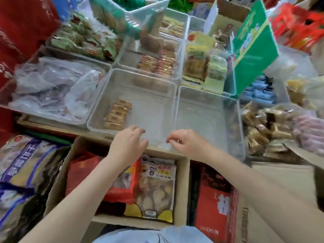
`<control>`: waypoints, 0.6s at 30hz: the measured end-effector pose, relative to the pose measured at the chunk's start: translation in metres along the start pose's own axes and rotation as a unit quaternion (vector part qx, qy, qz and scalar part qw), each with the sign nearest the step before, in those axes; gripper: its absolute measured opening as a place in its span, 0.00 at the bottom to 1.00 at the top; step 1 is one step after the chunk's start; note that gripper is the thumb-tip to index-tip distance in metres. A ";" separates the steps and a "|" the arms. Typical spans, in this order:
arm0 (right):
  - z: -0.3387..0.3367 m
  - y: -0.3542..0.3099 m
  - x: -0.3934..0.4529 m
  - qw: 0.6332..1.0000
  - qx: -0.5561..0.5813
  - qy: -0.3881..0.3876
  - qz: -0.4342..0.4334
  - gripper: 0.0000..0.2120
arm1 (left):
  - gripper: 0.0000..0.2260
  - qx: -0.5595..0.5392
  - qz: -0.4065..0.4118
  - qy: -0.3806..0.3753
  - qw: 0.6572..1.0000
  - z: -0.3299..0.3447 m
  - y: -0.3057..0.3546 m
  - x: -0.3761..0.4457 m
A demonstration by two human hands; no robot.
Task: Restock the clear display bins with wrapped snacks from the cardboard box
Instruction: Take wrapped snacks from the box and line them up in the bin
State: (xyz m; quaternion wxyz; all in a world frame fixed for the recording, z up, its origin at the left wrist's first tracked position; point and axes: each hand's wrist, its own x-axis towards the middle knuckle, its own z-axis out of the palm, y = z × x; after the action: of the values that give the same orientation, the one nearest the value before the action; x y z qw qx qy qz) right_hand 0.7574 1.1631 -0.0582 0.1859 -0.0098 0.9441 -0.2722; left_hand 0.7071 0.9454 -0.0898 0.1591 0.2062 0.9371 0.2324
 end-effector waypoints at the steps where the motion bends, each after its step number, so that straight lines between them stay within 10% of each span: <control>1: -0.007 0.020 -0.039 0.999 -0.001 0.031 0.010 0.10 | 0.18 -0.010 0.029 -0.041 0.999 0.018 0.037 -0.011; 12: -0.024 0.175 -0.322 0.902 0.038 0.413 0.123 0.10 | 0.26 -0.136 0.275 -0.157 0.939 0.166 0.286 -0.116; 18: -0.014 0.251 -0.391 0.943 -0.007 0.261 0.204 0.10 | 0.24 -0.167 0.276 -0.144 0.935 0.205 0.349 -0.147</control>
State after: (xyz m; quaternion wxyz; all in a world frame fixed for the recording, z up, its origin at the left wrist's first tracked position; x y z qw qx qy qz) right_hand 1.1367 1.4304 -0.0422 -0.0159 0.2532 0.9431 -0.2151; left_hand 1.0236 1.2353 -0.0575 0.2541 0.4585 0.7579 0.3883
